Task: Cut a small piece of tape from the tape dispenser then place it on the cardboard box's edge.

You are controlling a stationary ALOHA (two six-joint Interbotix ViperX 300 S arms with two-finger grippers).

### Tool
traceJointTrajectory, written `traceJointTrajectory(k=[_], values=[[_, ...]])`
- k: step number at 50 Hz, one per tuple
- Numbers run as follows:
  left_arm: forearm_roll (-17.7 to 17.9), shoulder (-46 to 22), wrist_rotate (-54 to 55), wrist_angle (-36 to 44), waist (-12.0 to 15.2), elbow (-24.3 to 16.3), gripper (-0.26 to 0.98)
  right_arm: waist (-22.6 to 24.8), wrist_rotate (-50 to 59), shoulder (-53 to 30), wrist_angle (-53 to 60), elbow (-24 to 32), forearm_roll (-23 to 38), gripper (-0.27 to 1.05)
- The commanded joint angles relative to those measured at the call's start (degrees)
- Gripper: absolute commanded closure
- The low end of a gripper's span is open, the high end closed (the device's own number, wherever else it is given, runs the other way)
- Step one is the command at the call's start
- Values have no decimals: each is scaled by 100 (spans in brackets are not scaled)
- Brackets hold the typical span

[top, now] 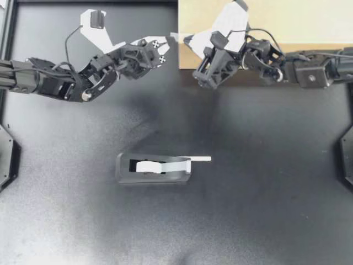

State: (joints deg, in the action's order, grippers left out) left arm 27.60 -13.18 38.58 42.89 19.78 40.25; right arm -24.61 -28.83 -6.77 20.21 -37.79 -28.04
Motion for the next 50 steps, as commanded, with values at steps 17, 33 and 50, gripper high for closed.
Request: traceJointTrajectory(k=[17,33,50], values=[[-18,79,-26,26,26,-9,81,-264,9,-202,-308,483,97,88],[-26,114,-290,35,26,9,80,-299,9,-202,-352,589,105,88],[-18,299,-589,26,26,62,39,-299,9,-185,-352,589,105,88]])
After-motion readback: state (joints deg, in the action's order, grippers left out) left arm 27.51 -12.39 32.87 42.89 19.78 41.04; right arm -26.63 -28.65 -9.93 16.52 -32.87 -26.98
